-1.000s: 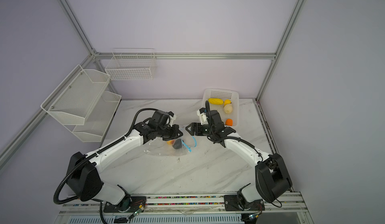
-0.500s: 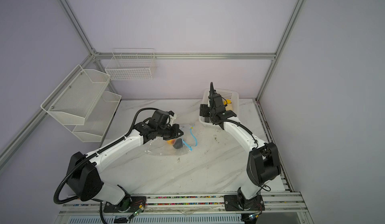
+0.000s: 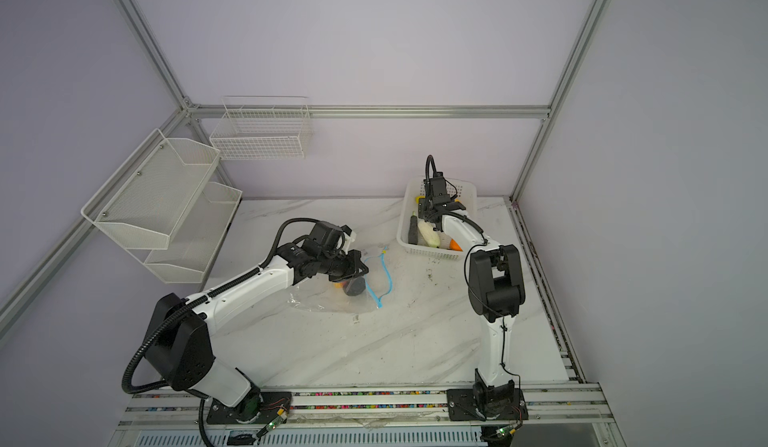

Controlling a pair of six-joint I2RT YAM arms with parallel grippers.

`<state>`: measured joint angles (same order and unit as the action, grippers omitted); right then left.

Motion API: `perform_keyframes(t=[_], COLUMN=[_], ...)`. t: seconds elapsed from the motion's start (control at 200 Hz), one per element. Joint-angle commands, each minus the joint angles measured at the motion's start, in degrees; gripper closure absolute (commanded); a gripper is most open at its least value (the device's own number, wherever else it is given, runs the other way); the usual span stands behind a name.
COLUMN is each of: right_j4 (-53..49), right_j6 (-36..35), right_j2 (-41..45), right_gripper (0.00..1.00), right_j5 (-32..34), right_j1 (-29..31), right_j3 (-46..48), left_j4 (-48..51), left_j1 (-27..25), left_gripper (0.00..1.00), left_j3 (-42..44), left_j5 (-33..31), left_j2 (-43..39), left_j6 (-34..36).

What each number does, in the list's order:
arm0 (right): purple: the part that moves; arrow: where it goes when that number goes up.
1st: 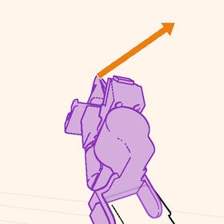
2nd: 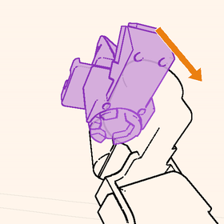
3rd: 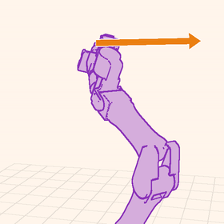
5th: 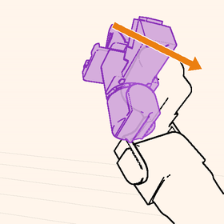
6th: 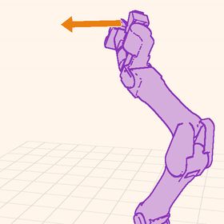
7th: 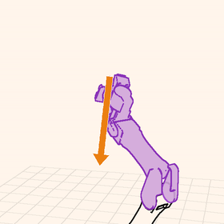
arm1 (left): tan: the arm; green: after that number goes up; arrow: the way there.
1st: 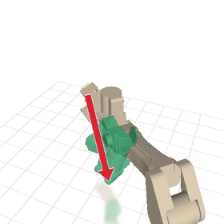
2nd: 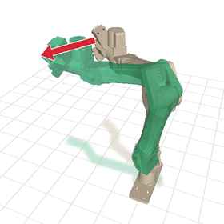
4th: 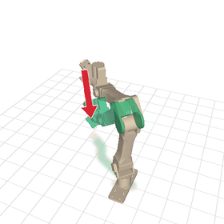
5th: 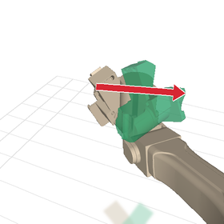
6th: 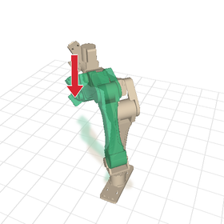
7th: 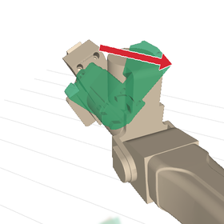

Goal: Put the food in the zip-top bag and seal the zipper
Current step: 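Move the right gripper back over the food basket, then grasp the cream pear in the basket with the right gripper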

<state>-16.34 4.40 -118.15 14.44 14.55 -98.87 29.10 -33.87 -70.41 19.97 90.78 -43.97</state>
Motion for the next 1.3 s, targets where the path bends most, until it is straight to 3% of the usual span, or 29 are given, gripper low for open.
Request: perform_keyframes(t=[0.0, 0.7, 1.1, 1.295], right_j4=[-1.7, -5.8, -7.7, -8.3], right_j6=[-2.2, -5.5, -5.8, -5.9], right_j2=[-2.8, -17.5, -22.7, -23.9], right_gripper=[0.26, 0.16, 0.17, 0.22], right_j5=[3.1, 7.3, 6.5, 5.9], right_j1=[-1.5, -6.3, -6.6, -6.6], right_j3=[-4.4, -17.2, -21.1, -23.1], left_j4=[-1.8, -1.7, -1.6, -1.7], left_j1=[0.6, 0.9, 1.1, 1.2], left_gripper=[1.00, 1.00, 1.00, 1.00], left_j3=[-5.3, -5.7, -5.4, -5.2], left_j5=[1.5, 1.9, 2.0, 1.9], left_j2=[0.4, 1.8, 1.6, 1.5], left_j6=[0.3, 0.2, 0.2, 0.1])
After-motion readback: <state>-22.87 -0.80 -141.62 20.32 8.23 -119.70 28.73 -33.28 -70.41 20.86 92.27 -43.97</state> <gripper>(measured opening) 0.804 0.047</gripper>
